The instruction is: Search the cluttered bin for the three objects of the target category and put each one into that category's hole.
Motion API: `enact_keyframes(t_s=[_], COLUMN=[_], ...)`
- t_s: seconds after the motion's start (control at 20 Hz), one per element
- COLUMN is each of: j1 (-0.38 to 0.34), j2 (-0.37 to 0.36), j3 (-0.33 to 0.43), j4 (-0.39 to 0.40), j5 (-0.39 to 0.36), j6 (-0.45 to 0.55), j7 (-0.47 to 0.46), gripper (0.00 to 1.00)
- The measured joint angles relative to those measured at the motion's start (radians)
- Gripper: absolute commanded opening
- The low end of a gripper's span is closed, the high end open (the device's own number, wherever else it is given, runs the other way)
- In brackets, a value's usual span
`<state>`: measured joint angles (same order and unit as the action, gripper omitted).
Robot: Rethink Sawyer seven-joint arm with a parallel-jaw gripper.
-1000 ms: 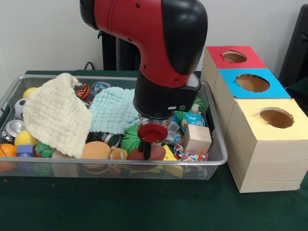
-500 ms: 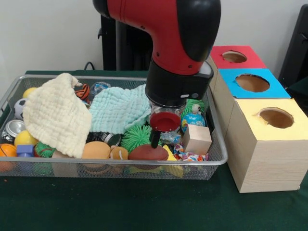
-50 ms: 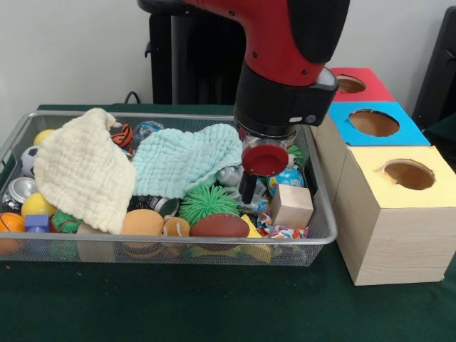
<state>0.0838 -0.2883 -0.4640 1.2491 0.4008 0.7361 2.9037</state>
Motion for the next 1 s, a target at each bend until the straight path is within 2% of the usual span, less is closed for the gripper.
enact_keyframes(t_s=[0.3,0.35,1.0], j1=[-0.002,-0.005,-0.033], j2=[0.000,0.001,0.031], j3=[0.000,0.000,0.000], j4=[0.000,0.000,0.000], j5=[0.000,0.000,-0.005], j6=[0.000,0.000,-0.007], j7=[0.000,0.000,0.000], gripper=[0.00,1.00,1.00])
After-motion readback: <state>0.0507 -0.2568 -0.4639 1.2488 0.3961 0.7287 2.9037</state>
